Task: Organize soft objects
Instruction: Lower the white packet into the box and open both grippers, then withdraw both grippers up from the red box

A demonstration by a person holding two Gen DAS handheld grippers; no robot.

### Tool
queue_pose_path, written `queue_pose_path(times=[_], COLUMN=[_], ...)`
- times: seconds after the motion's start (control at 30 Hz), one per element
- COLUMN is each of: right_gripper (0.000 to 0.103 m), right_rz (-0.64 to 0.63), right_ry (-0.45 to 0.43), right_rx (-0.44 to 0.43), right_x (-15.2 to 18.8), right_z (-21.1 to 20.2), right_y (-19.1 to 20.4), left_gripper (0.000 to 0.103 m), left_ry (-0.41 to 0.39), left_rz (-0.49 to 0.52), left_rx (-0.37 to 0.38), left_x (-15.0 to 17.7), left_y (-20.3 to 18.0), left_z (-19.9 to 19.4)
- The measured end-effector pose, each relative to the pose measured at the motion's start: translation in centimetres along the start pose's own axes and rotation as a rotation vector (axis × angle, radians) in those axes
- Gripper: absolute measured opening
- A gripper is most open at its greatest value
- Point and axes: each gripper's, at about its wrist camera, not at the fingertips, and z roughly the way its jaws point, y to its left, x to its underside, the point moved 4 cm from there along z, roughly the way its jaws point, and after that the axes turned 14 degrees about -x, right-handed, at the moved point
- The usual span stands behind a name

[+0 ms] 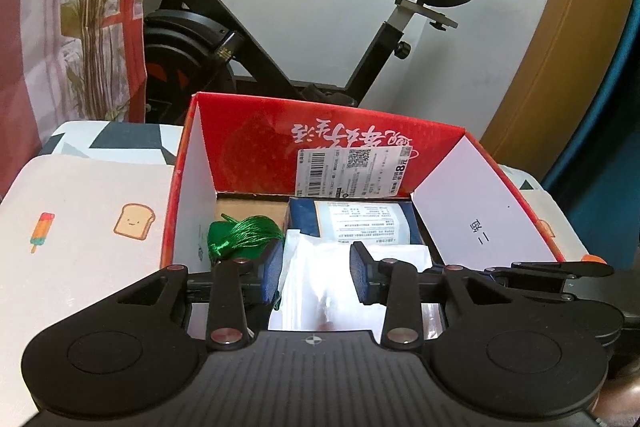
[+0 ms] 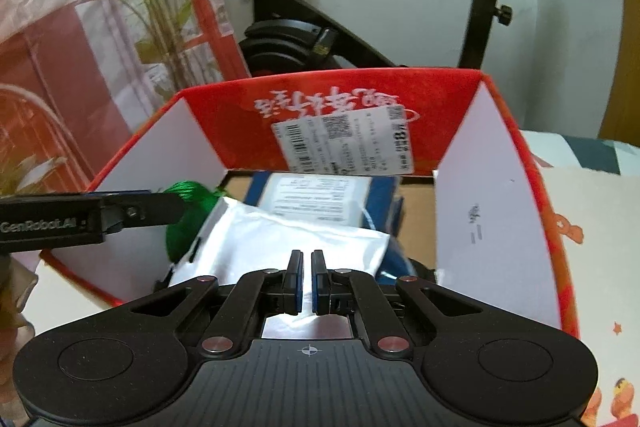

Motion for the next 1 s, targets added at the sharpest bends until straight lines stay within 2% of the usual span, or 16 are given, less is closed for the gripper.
queue_pose_path(times=[0.07,0.23,0.33,0.37,0.43,0.5,0.53,0.57,0.6,0.63,0.73,1.0], right_gripper=[0.006,0.020,0.035,0.044,0.054,0.073,0.077,0.088,0.098,0.102,0.103,0.103], right_rz=[-0.017,-0.037,-0.052,-0.059,-0.071,-0.076,-0.075,-0.075,-0.080,-0.088,-0.112,-0.088], right_ry=[-0.003,-0.033,-0.048,-0.055,-0.080,-0.101,-0.115,-0.129,-0.141,-0.155,-0.184,-0.160], right_rx=[0.003,0.030,0.036,0.035,0.037,0.040,0.036,0.033,0.034,0.034,0.033,0.019], right_x=[-0.1,-0.3,-0.1,0.0,0.3,0.5,0.7,0.9,1.2,1.4,2.5,7.4], right_z=[-0.1,-1.5,-2.8,-3.3,-4.6,-5.9,-6.6,-7.3,-8.1,-8.9,-10.8,-14.6], right_y=[0.7,1.4,1.8,1.9,2.2,2.4,2.5,2.7,2.9,3.1,3.7,3.5], left_gripper=[0.039,0.039,0.040,0.044,0.055,0.081,0.089,0.098,0.100,0.101,0.103,0.103], left_ry=[-0.009,-0.035,-0.053,-0.060,-0.074,-0.091,-0.101,-0.112,-0.124,-0.130,-0.126,-0.099], left_rz=[0.000,0.001,0.016,0.021,0.028,0.037,0.040,0.043,0.046,0.050,0.056,0.081], left_rx=[-0.002,-0.007,-0.017,-0.019,-0.021,-0.022,-0.027,-0.031,-0.033,-0.030,-0.033,-0.051], left_x=[0.0,0.1,0.5,0.7,1.1,1.5,1.7,2.0,2.2,2.5,3.5,8.1], left_y=[0.2,0.4,0.6,0.6,0.6,0.6,0.6,0.6,0.6,0.6,0.6,0.0], left_z=[-0.5,-2.2,-3.6,-4.2,-5.2,-6.4,-7.0,-7.6,-8.2,-8.8,-10.2,-12.3])
